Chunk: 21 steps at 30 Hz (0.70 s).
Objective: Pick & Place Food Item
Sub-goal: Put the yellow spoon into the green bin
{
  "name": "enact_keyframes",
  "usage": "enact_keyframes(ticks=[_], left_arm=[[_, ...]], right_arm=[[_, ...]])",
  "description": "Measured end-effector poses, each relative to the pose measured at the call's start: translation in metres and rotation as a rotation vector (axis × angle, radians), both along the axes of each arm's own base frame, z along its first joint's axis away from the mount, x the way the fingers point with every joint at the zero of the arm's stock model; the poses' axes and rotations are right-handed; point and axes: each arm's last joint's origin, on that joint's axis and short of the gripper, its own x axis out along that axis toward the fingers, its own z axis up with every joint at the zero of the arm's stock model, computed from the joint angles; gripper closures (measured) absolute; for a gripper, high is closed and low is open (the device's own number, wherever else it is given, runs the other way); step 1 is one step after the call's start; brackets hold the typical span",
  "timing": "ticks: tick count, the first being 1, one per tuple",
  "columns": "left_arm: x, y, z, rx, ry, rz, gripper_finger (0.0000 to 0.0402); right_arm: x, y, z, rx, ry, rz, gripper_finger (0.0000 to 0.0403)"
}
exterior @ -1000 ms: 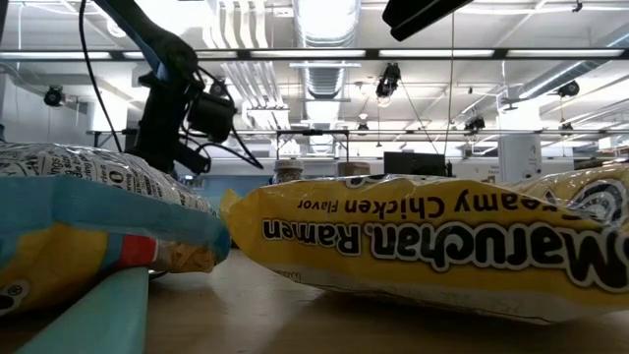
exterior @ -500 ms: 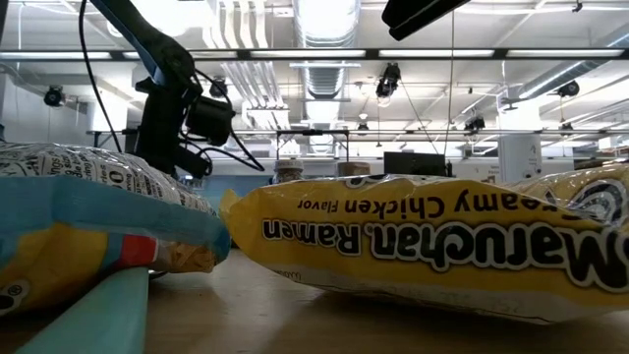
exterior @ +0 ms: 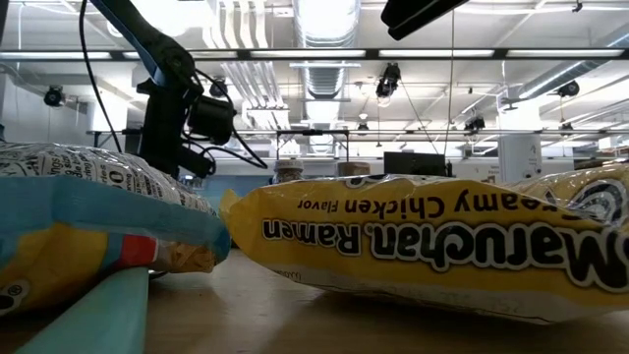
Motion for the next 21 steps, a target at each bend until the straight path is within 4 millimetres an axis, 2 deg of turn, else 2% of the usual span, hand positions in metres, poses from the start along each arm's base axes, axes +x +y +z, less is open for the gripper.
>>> enact_keyframes(ticks=[16, 21], left_arm=[[0.0014, -0.0004, -0.0002, -0.024, -0.03, 0.02, 0.0384], [0.0004, -0.001, -0.0033, -0.019, -0.034, 0.028, 0.0373]], right_arm=[[0.0009, 0.0005, 0.0004, -0.002, -0.003, 0.01, 0.0142], [0.0011, 0.0006, 0.0004, -0.001, -0.005, 0.01, 0.0142]])
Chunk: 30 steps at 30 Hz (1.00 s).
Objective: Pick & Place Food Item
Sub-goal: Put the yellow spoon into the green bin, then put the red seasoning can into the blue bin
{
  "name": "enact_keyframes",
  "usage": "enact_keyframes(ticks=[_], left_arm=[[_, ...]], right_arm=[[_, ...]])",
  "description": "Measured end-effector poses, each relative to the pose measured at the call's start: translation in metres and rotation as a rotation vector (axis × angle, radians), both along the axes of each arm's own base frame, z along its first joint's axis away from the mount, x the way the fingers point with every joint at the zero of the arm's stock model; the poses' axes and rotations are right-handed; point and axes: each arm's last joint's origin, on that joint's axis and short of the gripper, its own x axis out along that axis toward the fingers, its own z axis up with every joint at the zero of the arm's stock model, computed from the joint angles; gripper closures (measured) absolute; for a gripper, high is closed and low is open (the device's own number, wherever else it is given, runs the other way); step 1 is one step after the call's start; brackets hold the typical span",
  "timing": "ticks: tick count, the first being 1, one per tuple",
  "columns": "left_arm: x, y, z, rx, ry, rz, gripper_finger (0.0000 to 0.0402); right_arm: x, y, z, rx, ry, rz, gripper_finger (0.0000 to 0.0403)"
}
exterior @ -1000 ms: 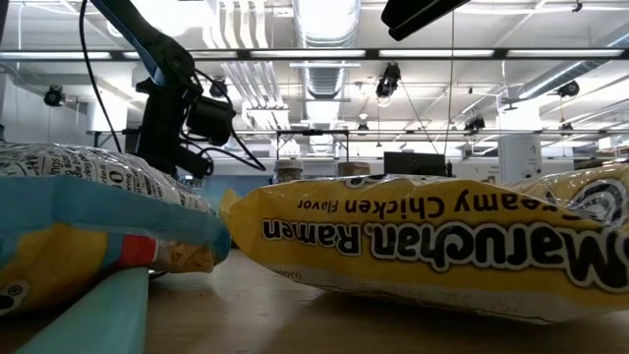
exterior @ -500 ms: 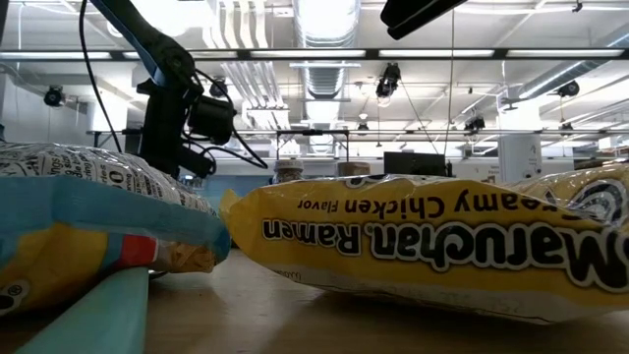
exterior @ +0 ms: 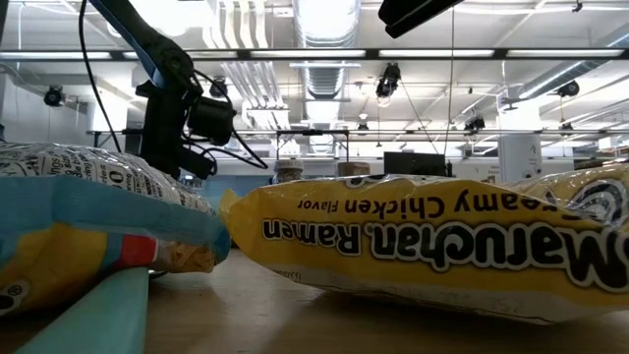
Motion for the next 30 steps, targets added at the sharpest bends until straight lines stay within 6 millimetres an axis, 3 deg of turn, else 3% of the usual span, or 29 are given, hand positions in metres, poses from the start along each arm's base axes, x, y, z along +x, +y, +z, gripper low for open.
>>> enact_keyframes(ticks=[14, 25, 30], left_arm=[[0.0011, 0.0008, -0.0019, 0.02, -0.02, 0.036, 0.0361], [0.0025, 0.0018, 0.0012, 0.018, -0.014, 0.052, 0.0229], [-0.0001, 0.0, 0.0024, 0.004, 0.009, 0.049, 0.0189]], right_arm=[[0.0004, 0.0001, 0.0, -0.011, 0.007, 0.014, 0.0142], [0.0004, 0.0001, 0.0, -0.014, 0.009, 0.017, 0.0142], [0.0003, 0.0001, -0.0001, -0.014, 0.009, 0.017, 0.0142]])
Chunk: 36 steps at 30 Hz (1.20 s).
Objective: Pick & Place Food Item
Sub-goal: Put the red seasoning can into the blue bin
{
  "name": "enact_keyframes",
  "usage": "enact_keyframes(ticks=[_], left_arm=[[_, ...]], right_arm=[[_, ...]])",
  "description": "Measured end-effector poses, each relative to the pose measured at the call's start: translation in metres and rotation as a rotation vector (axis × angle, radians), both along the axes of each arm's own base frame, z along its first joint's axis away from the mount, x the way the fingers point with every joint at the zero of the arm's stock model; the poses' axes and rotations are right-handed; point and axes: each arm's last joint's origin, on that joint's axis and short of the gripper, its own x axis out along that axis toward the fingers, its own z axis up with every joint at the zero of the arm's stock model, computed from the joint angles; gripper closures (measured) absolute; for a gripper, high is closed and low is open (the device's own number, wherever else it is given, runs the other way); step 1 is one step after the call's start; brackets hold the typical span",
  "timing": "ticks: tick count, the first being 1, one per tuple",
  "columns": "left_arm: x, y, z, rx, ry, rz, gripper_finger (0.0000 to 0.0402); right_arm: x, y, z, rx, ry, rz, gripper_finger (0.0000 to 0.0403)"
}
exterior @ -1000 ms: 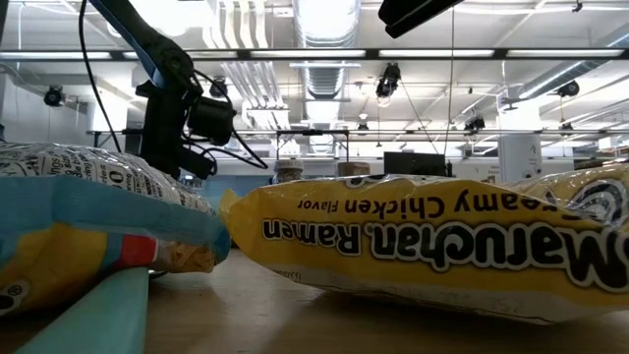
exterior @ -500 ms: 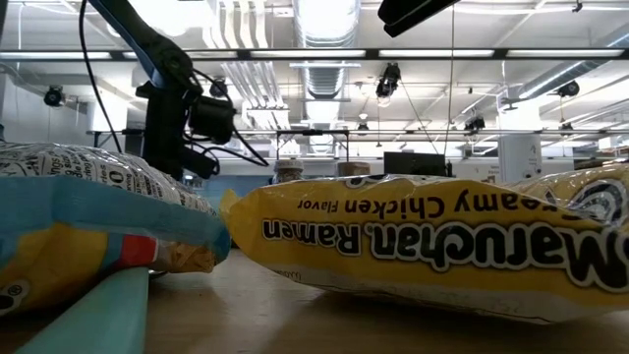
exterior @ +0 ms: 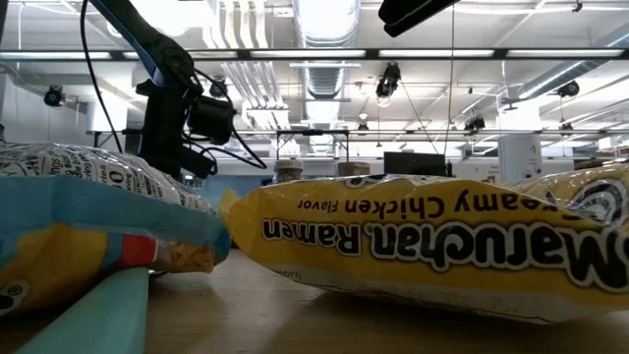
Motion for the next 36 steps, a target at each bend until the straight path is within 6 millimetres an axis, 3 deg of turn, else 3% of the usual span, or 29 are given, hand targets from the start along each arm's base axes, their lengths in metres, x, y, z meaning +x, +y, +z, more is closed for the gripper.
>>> enact_keyframes(ticks=[6, 12, 18, 27, 36], left_arm=[[-0.003, -0.002, 0.013, 0.03, -0.046, -0.011, 0.0178], [-0.012, -0.008, 0.044, 0.105, -0.153, 0.01, 0.0178], [-0.033, -0.026, 0.076, 0.055, -0.281, 0.374, 0.0178], [-0.058, -0.091, 0.109, -0.025, -0.412, 0.476, 0.0178], [-0.065, -0.168, 0.109, -0.032, -0.348, 0.437, 0.0178]], right_arm=[[0.0, 0.0, 0.0, 0.001, 0.0, 0.0, 0.0142], [0.0, 0.0, 0.0, 0.001, 0.0, 0.0, 0.0142], [0.0, 0.0, 0.0, 0.001, 0.0, 0.0, 0.0142], [0.0, 0.001, 0.0, 0.011, -0.007, -0.004, 0.0142], [0.002, 0.002, 0.001, 0.035, -0.025, -0.004, 0.0142]])
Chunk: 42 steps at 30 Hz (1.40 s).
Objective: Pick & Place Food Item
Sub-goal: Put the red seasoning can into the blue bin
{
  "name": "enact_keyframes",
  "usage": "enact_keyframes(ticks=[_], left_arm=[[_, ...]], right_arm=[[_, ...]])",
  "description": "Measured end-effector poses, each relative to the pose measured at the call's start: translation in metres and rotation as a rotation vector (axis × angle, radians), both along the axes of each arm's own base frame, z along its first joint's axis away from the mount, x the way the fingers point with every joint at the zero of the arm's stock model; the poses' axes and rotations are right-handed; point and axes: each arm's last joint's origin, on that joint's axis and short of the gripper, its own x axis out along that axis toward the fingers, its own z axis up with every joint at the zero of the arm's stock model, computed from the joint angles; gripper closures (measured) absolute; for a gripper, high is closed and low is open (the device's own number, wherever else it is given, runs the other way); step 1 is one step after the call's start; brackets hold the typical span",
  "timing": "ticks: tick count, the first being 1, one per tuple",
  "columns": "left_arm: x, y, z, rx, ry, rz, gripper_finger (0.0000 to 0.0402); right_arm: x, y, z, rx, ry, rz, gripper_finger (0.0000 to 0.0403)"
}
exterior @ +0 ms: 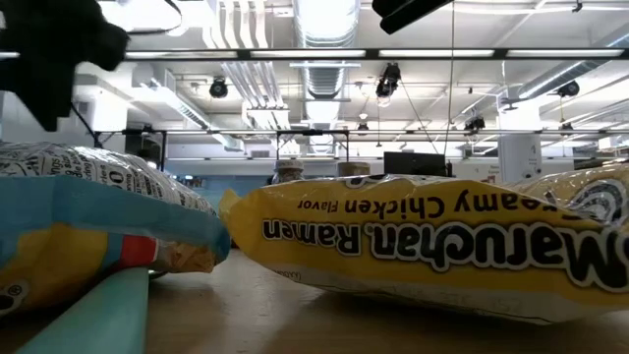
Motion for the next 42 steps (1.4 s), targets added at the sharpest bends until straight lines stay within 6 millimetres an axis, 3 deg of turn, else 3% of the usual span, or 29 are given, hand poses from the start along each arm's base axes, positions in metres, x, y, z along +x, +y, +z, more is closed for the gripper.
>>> enact_keyframes(ticks=[7, 13, 22, 31, 42], left_arm=[[-0.011, -0.045, -0.005, 0.022, -0.004, 0.002, 0.0178], [-0.011, -0.075, -0.014, 0.061, 0.002, -0.23, 0.0178], [0.006, -0.106, -0.047, 0.202, 0.119, -0.566, 0.0178], [0.018, -0.115, -0.067, 0.326, 0.172, -0.819, 0.0178], [0.03, -0.11, -0.067, 0.355, 0.123, -0.874, 0.0172]], right_arm=[[0.001, 0.002, 0.0, 0.042, 0.017, 0.033, 0.0142], [0.005, 0.002, 0.001, -0.021, 0.038, 0.11, 0.0142], [0.014, -0.006, 0.003, -0.093, 0.058, 0.172, 0.0142], [0.016, -0.006, 0.003, -0.068, 0.056, 0.177, 0.0142], [0.016, -0.004, 0.003, -0.006, 0.053, 0.189, 0.0142]])
